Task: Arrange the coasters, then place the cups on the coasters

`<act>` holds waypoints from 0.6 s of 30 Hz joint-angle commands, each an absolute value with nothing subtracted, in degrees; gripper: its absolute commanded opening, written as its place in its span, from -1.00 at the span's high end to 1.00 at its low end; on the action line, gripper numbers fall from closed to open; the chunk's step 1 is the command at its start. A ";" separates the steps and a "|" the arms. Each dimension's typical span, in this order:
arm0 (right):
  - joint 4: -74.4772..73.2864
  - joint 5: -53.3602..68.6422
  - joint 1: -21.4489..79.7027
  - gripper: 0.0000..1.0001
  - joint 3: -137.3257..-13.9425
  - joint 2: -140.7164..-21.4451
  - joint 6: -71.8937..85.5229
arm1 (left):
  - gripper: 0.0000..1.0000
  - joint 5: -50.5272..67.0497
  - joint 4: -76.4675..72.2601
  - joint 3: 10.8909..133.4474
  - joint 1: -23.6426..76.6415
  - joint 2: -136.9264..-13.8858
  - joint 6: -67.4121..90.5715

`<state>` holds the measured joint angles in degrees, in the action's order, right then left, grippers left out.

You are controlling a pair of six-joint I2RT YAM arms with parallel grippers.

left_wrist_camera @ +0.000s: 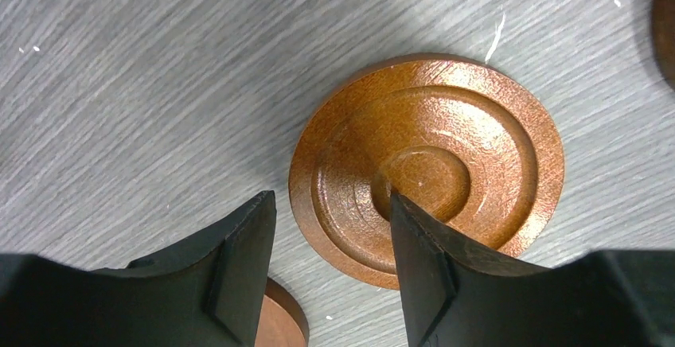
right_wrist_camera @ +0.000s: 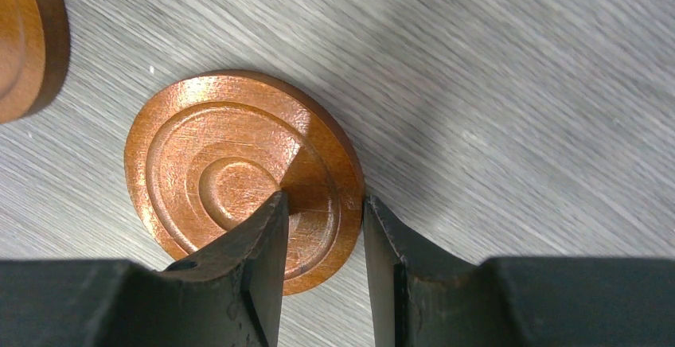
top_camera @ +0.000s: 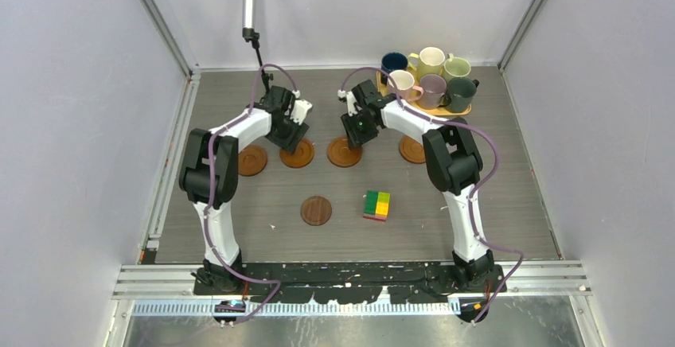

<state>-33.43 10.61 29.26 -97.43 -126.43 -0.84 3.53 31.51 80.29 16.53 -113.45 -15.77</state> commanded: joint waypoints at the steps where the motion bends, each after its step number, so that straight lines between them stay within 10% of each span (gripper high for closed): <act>1: -34.87 9.66 32.22 0.27 -98.32 -131.97 -0.04 | -0.13 1.14 34.58 75.40 15.59 -112.20 -17.76; 18: -37.02 9.94 32.38 0.11 -99.92 -127.06 -0.07 | -0.42 3.97 37.64 78.59 14.85 -110.96 -14.63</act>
